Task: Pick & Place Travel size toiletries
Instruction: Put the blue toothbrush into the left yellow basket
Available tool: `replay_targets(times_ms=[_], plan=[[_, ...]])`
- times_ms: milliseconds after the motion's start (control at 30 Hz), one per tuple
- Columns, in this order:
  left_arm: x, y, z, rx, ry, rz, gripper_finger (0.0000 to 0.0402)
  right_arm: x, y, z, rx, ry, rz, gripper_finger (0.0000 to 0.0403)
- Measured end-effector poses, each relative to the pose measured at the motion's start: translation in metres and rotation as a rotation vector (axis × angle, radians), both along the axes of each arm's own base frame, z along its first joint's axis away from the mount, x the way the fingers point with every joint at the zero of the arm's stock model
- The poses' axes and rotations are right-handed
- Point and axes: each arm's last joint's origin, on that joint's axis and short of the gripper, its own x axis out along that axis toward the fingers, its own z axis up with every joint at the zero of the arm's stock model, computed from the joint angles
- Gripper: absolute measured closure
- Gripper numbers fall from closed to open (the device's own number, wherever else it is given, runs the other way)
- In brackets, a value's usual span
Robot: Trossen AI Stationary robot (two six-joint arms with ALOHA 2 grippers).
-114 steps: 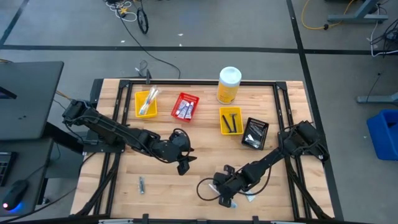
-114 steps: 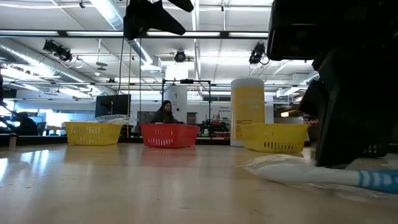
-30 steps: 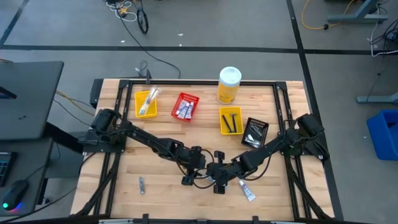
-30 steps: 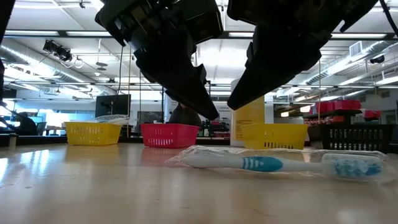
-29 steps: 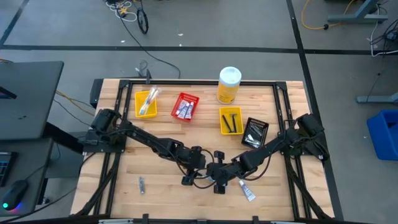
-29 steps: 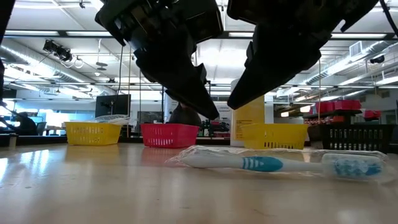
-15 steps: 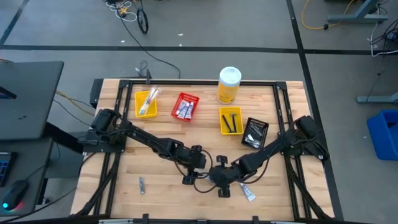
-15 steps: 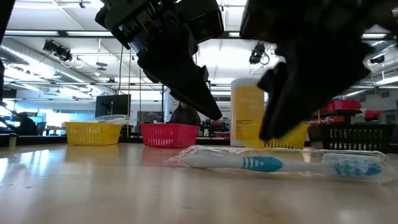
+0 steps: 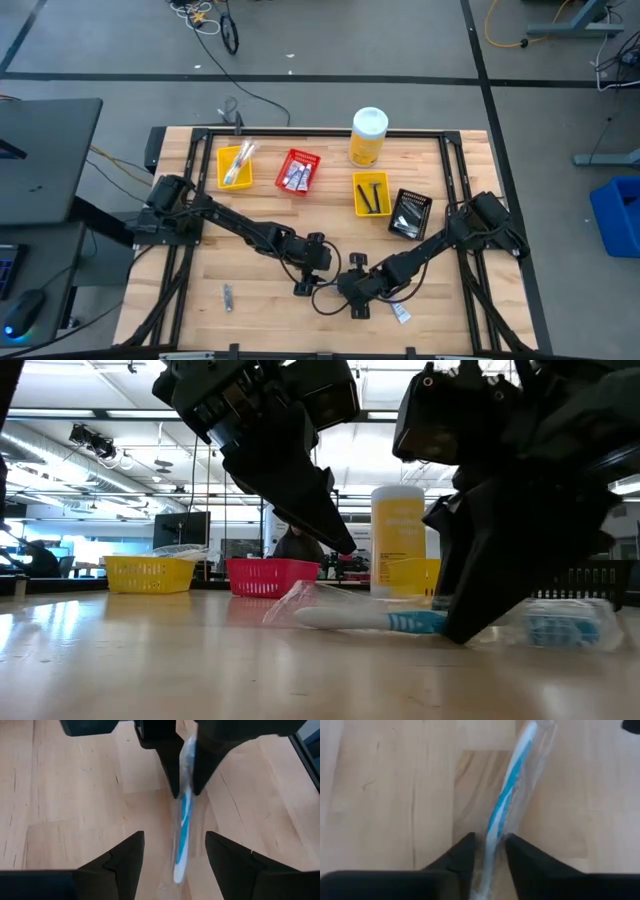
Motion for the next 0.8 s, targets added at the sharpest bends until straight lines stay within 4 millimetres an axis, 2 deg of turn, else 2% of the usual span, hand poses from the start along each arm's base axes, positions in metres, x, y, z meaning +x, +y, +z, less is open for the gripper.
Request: replay_targets(times_ms=[133,200,467,667,800], plan=[[0.0,0.0,0.0,0.0,-0.001,0.0,0.018,0.0,-0.004,0.0,-0.011,0.012,-0.003,0.0362],[0.0,0.0,0.0,0.0,-0.001,0.0,0.018,0.001,-0.006,0.002,-0.003,0.015,-0.004,0.0386],[0.0,0.0,0.0,0.009,-0.009,0.0,0.018,0.003,-0.023,0.026,0.013,-0.025,-0.036,0.0389],[0.001,0.002,0.0,0.071,-0.025,0.03,0.018,0.009,-0.033,0.038,0.083,-0.055,-0.025,0.0389],[0.001,0.001,0.0,0.067,-0.021,0.001,0.018,0.01,-0.037,0.043,0.065,-0.078,-0.04,0.0389]])
